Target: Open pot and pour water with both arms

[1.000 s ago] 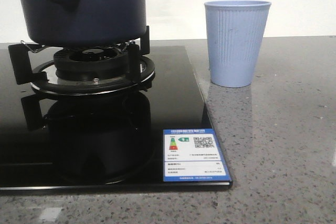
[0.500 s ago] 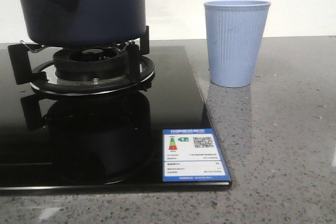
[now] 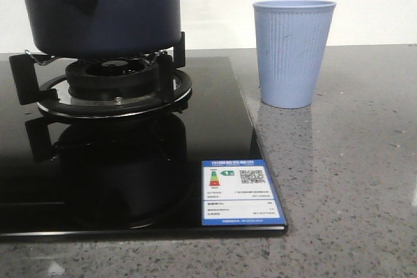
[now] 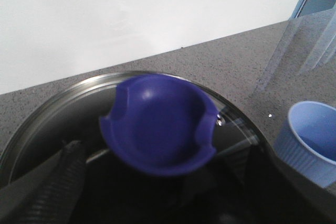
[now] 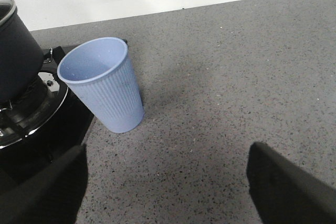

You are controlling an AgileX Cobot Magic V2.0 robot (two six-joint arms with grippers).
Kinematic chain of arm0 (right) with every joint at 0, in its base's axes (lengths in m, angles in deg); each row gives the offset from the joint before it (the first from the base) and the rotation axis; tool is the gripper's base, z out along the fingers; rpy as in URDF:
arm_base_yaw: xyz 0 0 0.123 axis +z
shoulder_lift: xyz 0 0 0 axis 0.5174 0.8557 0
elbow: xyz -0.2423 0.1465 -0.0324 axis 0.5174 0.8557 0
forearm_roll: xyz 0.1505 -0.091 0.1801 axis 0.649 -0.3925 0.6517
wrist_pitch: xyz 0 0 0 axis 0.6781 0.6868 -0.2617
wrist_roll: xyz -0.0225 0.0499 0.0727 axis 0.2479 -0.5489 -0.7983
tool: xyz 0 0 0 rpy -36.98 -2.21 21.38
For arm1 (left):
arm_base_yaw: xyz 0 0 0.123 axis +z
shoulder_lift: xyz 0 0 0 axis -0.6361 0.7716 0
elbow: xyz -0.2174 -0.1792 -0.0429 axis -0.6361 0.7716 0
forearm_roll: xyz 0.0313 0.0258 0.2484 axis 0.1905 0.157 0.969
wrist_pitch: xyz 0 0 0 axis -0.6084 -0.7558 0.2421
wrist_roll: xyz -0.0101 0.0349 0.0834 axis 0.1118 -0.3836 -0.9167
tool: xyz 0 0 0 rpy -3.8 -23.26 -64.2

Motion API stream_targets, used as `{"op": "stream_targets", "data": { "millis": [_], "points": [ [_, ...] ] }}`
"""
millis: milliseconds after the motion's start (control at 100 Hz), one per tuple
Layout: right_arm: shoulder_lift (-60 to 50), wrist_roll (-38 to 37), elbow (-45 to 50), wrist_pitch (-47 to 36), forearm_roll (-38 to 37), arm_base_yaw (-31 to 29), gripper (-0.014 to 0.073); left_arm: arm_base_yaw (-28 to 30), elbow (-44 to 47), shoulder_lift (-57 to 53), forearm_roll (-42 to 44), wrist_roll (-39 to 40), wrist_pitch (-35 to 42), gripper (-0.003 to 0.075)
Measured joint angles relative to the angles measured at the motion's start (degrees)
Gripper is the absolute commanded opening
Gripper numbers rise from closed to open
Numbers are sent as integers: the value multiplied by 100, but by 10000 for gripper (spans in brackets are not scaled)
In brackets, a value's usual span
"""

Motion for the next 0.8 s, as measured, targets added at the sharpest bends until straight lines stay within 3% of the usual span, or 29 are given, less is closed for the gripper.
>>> {"op": "stream_targets", "data": {
  "millis": [420, 670, 800],
  "points": [
    [0, 0, 0, 10, 0, 0, 539, -21, -290, 444, -11, -197, 87, 564],
    [0, 0, 0, 10, 0, 0, 539, -21, -294, 458, -11, -274, 107, 446],
    [0, 0, 0, 10, 0, 0, 539, -21, -294, 458, -11, -310, 107, 438]
  ]
}}
